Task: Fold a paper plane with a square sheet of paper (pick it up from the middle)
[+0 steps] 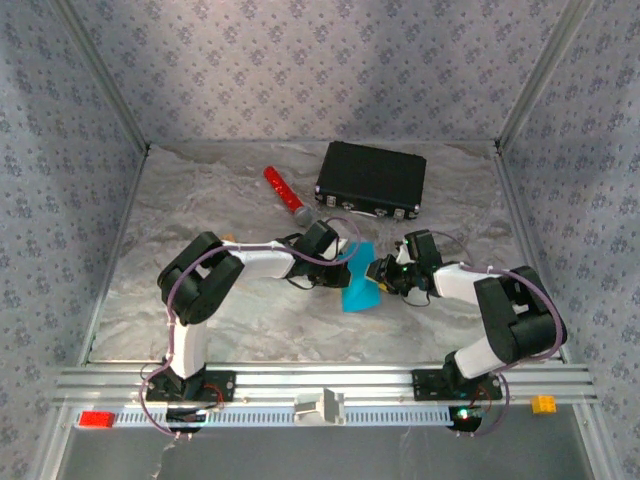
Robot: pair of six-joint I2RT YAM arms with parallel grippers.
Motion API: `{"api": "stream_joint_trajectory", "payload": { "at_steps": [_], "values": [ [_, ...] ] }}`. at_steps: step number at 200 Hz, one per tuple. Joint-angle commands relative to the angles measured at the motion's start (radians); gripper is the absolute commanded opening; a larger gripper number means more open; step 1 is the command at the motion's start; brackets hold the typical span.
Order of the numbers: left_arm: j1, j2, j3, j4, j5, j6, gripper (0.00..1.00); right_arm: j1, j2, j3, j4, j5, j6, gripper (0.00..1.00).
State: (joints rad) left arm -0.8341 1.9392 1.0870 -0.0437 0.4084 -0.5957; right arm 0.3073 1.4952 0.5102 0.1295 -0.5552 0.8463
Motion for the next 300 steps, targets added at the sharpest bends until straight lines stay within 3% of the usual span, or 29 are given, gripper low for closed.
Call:
{"api": "stream_joint_trajectory", "payload": {
  "at_steps": [1, 58, 144, 205, 246, 300],
  "values": [
    [-0.013, -0.006, -0.028, -0.009, 0.008, -0.009, 0.08, -0.007, 0.015, -0.014, 0.034, -0.012, 0.0, 0.33],
    [-0.013, -0.011, -0.039, -0.004, 0.01, -0.01, 0.08, -0.012, 0.051, -0.036, 0.099, -0.023, 0.016, 0.28],
    [-0.018, -0.08, -0.073, 0.044, -0.006, -0.013, 0.11, -0.018, 0.029, -0.056, 0.138, -0.028, 0.027, 0.11],
    [-0.024, -0.237, -0.18, 0.142, -0.112, -0.036, 0.18, -0.007, -0.091, -0.02, -0.002, 0.025, -0.049, 0.05],
    [-0.024, -0.4, -0.285, 0.184, -0.273, -0.039, 0.28, 0.071, -0.222, 0.061, -0.224, 0.234, -0.179, 0.05],
    [-0.02, -0.628, -0.403, 0.171, -0.498, -0.059, 0.56, 0.275, -0.317, 0.218, -0.472, 0.729, -0.302, 0.04]
  ]
}}
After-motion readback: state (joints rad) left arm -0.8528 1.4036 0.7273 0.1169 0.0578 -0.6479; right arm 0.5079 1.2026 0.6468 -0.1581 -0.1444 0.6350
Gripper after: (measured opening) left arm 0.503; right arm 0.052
